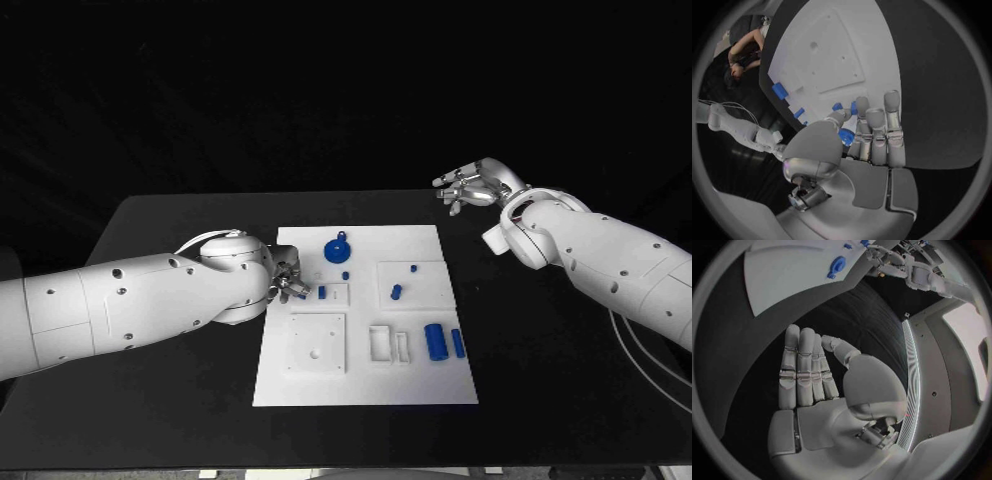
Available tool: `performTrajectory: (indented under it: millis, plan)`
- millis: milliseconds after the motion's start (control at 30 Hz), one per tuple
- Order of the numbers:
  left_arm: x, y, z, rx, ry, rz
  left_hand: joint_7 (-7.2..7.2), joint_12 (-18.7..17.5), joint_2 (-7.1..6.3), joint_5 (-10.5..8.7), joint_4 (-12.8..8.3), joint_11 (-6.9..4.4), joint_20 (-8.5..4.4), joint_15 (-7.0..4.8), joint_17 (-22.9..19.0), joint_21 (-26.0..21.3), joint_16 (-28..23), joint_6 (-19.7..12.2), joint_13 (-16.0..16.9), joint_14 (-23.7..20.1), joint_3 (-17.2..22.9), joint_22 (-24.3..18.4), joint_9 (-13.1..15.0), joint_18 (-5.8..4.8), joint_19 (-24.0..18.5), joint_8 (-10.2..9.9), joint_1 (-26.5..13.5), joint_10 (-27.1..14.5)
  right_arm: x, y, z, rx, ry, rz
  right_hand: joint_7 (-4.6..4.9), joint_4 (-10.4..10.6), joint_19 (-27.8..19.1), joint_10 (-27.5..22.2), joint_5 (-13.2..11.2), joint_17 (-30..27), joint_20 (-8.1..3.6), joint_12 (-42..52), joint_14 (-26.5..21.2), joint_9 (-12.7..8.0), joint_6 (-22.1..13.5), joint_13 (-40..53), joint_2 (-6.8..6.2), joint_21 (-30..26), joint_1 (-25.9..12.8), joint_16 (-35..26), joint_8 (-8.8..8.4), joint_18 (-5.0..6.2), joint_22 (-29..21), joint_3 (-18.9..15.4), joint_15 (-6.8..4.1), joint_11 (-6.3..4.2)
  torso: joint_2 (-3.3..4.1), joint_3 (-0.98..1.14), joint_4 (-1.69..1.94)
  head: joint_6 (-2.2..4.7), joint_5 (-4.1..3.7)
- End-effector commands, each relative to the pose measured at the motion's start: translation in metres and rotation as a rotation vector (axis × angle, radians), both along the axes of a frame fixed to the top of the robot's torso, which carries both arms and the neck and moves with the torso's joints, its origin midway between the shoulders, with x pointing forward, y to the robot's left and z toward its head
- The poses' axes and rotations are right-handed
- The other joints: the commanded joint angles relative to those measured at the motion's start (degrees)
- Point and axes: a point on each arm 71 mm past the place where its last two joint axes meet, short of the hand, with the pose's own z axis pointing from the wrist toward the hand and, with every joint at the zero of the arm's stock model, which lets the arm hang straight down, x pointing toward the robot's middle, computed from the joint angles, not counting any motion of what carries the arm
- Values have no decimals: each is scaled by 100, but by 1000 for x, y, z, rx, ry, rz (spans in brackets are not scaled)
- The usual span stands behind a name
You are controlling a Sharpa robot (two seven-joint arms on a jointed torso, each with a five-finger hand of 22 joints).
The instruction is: Assemble the parts on the task board
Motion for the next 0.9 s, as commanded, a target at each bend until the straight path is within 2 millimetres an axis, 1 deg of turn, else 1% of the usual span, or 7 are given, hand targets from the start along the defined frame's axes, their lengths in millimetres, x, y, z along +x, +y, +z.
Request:
performTrajectory:
  millis: [33,67,300,467,800,900]
  plan:
    - [-1,-1,-1,4,12,-11,-212,-15,41,29,-724,-35,-17,0,18,15,-37,224,4,18,701,113,10,29,11,46,14,-1,0,1,0,3,6,9,9,-3,-47,-34,11,-5,0,25,-43,-2,33,-7,-3,18,27,12,-20,10,7,42,10,-13,2,4,-1,-4,-1]
    - [-1,-1,-1,5,14,-11,-212,-15,41,29,-724,-35,-17,0,18,15,-37,224,4,18,701,113,10,29,11,46,14,-1,0,1,0,4,6,9,9,-3,-47,-34,11,-5,0,25,-43,-2,33,-7,-3,18,27,12,-20,10,7,42,10,-13,2,2,0,-9,-1]
    - [-2,-1,-1,6,22,-13,-212,-15,41,29,-724,-35,-17,0,18,15,-37,224,4,18,701,113,10,29,11,46,14,-1,0,2,-2,4,8,11,10,-3,-45,-37,8,-7,1,30,-45,-2,33,-13,3,8,28,11,-19,11,25,51,10,-12,1,5,4,-14,1]
    - [-2,-1,-2,9,30,-11,-210,-22,45,28,-729,-33,-16,1,22,10,-45,217,4,15,704,112,9,29,9,42,11,-5,-1,1,-2,4,9,11,10,-3,-45,-37,8,-7,1,30,-45,-2,33,-13,3,8,28,11,-19,11,25,51,10,-12,0,8,-1,-13,3]
    - [-1,-3,-4,12,40,-10,-210,-24,44,30,-726,-31,-15,2,23,6,-49,219,5,15,700,112,10,28,8,44,4,-8,-1,2,-2,4,10,13,10,-7,-47,-39,11,-8,0,30,-45,-2,34,-15,2,8,38,10,-20,12,33,61,10,-12,10,4,-7,-14,-8]
    - [0,-3,-5,14,44,-10,-209,-25,49,16,-728,-30,-14,2,25,-2,-56,212,6,17,700,111,11,29,9,44,2,-8,-1,2,-2,4,10,14,11,-9,-49,-39,17,-8,-1,29,-46,-3,34,-15,3,12,49,9,-21,14,42,76,9,-11,10,5,-4,-32,-18]
